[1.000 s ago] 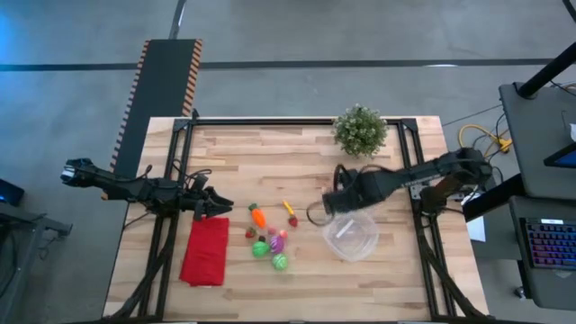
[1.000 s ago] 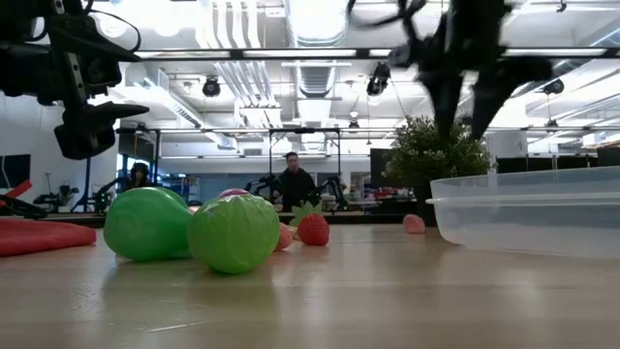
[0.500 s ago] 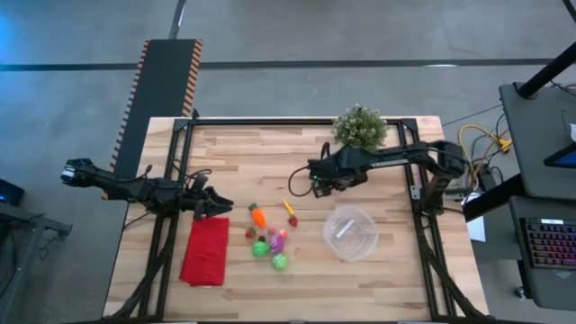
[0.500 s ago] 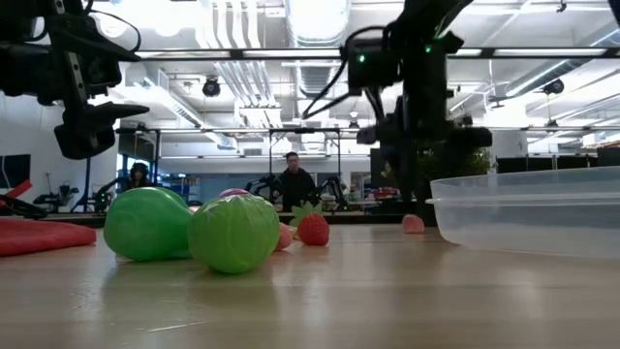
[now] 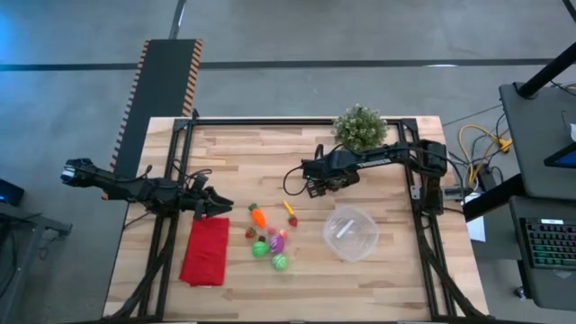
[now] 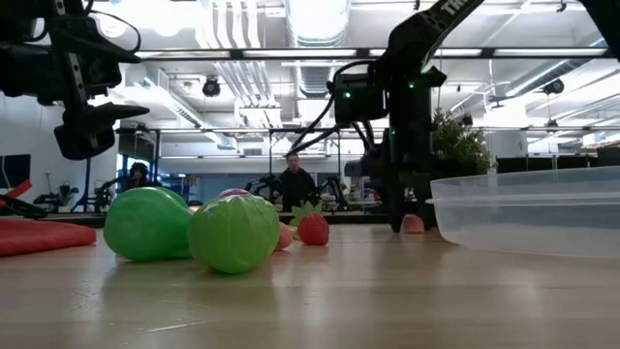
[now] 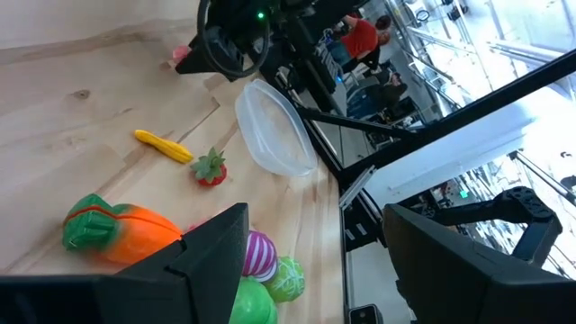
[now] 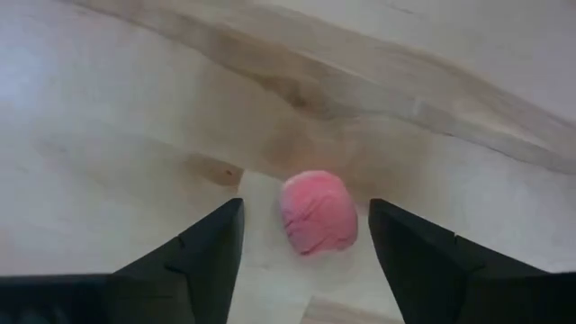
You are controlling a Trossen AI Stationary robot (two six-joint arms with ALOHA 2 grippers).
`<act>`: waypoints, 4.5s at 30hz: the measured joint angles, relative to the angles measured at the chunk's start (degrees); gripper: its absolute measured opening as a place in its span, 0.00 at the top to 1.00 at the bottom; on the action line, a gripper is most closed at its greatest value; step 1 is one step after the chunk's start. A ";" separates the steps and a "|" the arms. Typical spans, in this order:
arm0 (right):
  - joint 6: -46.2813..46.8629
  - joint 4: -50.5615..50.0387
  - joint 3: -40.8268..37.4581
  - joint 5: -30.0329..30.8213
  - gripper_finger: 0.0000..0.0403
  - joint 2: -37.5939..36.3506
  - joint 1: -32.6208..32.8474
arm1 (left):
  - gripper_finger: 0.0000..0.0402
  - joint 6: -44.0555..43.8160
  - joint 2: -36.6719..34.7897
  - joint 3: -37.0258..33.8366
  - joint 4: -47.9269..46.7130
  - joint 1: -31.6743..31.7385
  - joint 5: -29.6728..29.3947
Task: Pick and placing Produce into tupperware
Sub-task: Put the top pink peach into the transparent bin, then put the right red strawberry into the transparent bin
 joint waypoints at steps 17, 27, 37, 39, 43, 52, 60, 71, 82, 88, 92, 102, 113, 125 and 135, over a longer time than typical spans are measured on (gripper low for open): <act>-1.30 -0.33 0.03 1.55 0.81 0.14 -0.28 | 0.39 0.00 0.00 0.00 -0.05 0.00 -0.07; 1.84 -7.78 1.54 0.61 0.73 -11.96 5.35 | 0.39 0.00 0.00 0.00 -0.07 0.00 -0.07; 27.87 -21.85 -1.51 0.56 0.73 -24.83 24.24 | 0.39 0.04 -0.02 0.00 -0.02 0.00 -0.09; 29.82 -19.18 -3.06 0.62 0.71 -24.55 24.71 | 0.39 0.20 0.07 0.00 0.00 0.00 -0.09; 30.50 -13.09 -7.28 0.83 0.68 -22.50 23.75 | 0.39 0.18 -0.01 0.00 0.11 0.00 -0.09; 31.58 -5.26 -13.12 -1.69 0.59 -21.32 23.15 | 0.39 -0.07 -0.11 0.02 0.41 0.00 -0.09; 24.02 -4.17 -2.91 2.11 0.45 -20.00 21.36 | 0.39 -0.04 -0.06 0.02 0.39 0.00 -0.09; -0.18 -7.06 20.77 -3.60 0.37 4.86 15.30 | 0.39 -0.08 -0.13 0.02 0.41 0.00 -0.03; -5.00 -7.71 31.94 -8.14 0.34 16.54 15.23 | 0.39 -0.04 -0.12 0.01 0.39 0.00 0.18; -5.41 -8.04 35.78 -7.19 0.40 20.57 15.23 | 0.39 -0.07 -0.13 0.02 0.37 0.00 0.88; -6.22 -10.19 37.68 -7.25 0.47 22.81 15.21 | 0.39 -0.05 -0.13 0.01 0.37 0.00 1.65; -7.82 -13.27 38.72 -6.92 0.68 22.19 15.02 | 0.39 -0.04 -0.11 0.00 0.19 -0.04 1.86; -2.42 -37.76 37.90 4.63 0.62 6.25 18.33 | 0.39 0.55 -0.08 0.02 0.05 -0.02 1.88; 15.04 -16.21 4.20 -4.60 0.61 -10.44 20.15 | 0.39 1.99 -0.11 0.02 0.21 0.00 1.90; 18.70 -11.03 -6.71 -8.70 0.53 -11.02 19.89 | 0.39 1.53 -0.11 0.02 0.22 0.00 1.90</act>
